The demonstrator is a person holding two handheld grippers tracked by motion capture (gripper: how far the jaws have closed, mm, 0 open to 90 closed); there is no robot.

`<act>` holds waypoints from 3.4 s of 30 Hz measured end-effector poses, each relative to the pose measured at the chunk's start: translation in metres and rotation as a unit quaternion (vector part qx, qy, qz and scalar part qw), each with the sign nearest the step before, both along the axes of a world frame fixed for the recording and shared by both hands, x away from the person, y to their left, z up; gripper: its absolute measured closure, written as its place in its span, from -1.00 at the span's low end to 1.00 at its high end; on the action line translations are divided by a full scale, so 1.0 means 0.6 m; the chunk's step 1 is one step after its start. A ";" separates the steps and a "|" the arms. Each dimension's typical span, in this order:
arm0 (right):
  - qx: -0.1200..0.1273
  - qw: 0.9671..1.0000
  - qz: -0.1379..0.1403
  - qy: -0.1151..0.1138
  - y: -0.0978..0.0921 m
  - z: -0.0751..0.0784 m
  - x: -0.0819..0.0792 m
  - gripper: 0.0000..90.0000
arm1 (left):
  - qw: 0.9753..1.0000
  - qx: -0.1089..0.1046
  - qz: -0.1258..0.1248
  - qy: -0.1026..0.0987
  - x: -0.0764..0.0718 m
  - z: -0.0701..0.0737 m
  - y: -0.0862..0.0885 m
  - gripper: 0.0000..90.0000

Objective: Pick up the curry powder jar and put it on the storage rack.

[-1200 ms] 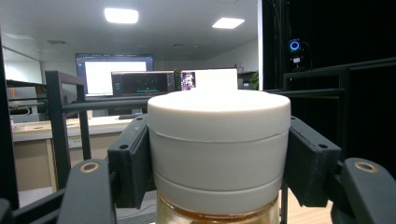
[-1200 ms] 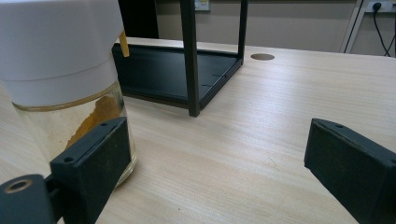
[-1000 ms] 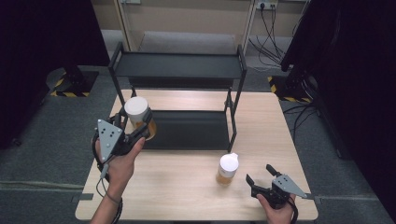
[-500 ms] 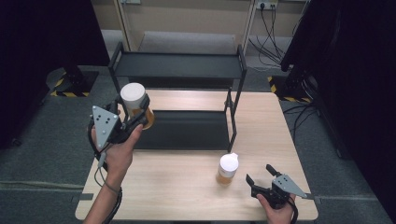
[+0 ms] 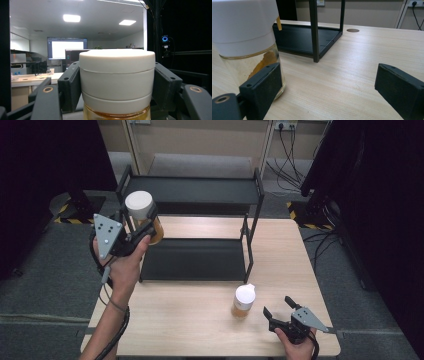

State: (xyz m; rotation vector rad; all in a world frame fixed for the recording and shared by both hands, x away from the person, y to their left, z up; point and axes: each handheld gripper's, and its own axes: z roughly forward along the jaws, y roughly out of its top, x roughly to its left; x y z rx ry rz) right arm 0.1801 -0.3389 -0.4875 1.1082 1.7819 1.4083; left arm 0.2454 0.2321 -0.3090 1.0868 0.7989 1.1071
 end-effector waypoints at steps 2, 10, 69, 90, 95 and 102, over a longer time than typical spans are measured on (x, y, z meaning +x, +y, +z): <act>-0.001 1.000 0.001 -0.001 0.000 0.000 0.000 -0.83 | 1.000 0.002 0.001 -0.003 0.004 0.009 0.000 -0.25; 0.002 1.000 0.001 0.000 -0.001 -0.001 0.000 -0.83 | 1.000 0.003 0.006 -0.008 0.021 0.042 0.001 -0.25; 0.001 1.000 0.012 -0.010 -0.006 -0.005 -0.001 -0.81 | 0.998 0.021 0.041 0.040 0.201 0.109 0.022 -0.25; 0.000 1.000 0.014 -0.009 -0.006 -0.004 0.000 -0.82 | 0.998 -0.004 0.043 0.053 0.215 0.105 0.021 -0.39; 0.000 1.000 0.014 -0.008 -0.006 -0.004 0.000 -0.81 | 0.997 -0.006 0.054 0.050 0.203 0.108 0.018 -0.63; 0.001 1.000 0.014 -0.008 -0.007 -0.004 0.000 -0.81 | 0.998 -0.005 0.051 0.043 0.180 0.099 0.015 -0.65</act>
